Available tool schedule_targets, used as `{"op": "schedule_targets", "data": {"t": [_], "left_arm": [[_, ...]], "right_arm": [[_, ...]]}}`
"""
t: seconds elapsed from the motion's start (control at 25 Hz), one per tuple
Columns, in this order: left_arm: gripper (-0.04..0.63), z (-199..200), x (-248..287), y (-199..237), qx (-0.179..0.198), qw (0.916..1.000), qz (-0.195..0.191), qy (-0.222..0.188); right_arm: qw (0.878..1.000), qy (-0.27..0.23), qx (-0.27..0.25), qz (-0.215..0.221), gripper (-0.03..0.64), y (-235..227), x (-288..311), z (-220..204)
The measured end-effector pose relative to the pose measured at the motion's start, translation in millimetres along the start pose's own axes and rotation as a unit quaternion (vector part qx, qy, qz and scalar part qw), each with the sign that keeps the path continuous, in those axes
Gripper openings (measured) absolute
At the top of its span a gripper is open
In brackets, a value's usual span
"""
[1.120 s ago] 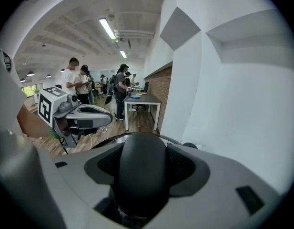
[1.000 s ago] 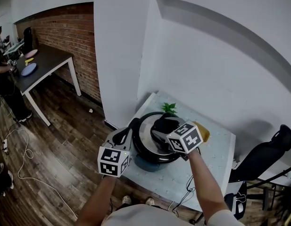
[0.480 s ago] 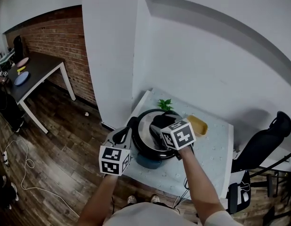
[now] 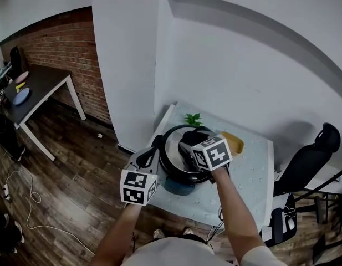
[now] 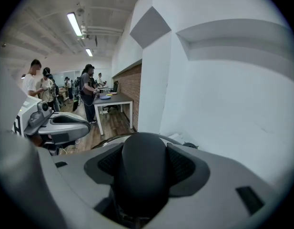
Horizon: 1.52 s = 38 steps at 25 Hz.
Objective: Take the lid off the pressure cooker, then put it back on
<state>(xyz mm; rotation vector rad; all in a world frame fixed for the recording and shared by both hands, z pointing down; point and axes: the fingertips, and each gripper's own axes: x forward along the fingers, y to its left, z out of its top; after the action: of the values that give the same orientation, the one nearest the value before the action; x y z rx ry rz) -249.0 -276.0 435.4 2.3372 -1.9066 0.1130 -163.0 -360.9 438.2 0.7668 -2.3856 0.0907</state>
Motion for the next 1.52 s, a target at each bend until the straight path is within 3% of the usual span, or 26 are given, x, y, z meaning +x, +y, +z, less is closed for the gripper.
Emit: {"op": "schedule_targets", "data": {"t": [0.52, 0.8, 1.16, 1.52], "left_arm": [[0.017, 18, -4, 6, 0.004, 0.9997, 0.015, -0.017], [0.017, 30, 1, -12, 0.009, 0.9995, 0.013, -0.028], [0.017, 49, 5, -49, 0.019, 0.9988, -0.014, -0.043], [0.015, 53, 43, -144, 0.025, 0.9949, -0.089, -0.041]], "right_arm": [[0.999, -0.017, 0.037, 0.023, 0.275, -7, -12, 13], [0.999, -0.028, 0.000, 0.016, 0.275, -13, -24, 26], [0.997, -0.071, 0.007, -0.023, 0.276, -48, -81, 31], [0.989, -0.077, 0.058, -0.112, 0.275, -124, -167, -31]]}}
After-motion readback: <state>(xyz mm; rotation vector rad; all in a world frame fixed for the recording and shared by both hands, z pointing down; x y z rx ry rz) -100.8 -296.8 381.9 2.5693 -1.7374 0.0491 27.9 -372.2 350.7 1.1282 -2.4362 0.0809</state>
